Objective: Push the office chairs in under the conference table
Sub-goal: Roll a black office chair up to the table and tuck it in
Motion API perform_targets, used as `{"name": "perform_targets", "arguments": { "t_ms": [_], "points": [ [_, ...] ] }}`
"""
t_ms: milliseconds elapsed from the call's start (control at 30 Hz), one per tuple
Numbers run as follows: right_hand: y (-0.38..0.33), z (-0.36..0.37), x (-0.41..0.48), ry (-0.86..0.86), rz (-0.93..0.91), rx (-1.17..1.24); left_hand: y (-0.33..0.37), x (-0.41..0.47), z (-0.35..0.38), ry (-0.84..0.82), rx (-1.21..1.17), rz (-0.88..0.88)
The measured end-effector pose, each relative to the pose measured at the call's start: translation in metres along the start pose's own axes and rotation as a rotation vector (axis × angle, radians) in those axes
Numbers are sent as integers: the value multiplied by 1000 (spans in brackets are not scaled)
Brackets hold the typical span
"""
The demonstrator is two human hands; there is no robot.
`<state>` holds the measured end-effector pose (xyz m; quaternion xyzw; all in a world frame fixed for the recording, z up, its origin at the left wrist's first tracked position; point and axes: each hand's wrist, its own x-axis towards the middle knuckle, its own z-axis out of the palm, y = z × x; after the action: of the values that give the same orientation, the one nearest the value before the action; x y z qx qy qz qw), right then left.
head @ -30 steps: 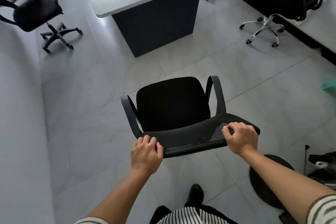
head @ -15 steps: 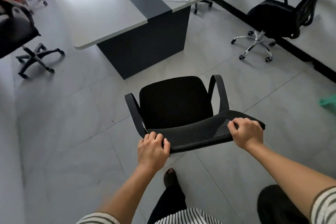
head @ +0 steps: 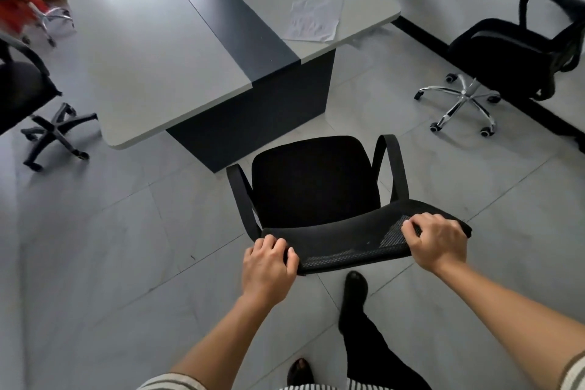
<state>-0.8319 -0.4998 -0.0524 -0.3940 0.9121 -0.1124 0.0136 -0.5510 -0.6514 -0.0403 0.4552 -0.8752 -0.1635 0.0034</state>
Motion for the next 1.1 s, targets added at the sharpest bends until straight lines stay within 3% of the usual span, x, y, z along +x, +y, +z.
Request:
{"name": "perform_targets", "arguments": {
  "t_ms": [467, 733, 833, 1000, 1100],
  "points": [
    [28, -1, 258, -171, -181, -69, 83, 167, -3, 15, -29, -134],
    [7, 10, 356, -198, -177, -59, 78, 255, -12, 28, -26, -139],
    [-5, 10, 380, -228, -182, -48, 70, 277, -19, -2, -128, -167],
    [-6, 8, 437, -262, -54, 71, 56, 314, -29, -21, -541, -501],
    [12, 8, 468, -379, 221, -23, 51, 328, -29, -156, -817, -856]
  ]
}}
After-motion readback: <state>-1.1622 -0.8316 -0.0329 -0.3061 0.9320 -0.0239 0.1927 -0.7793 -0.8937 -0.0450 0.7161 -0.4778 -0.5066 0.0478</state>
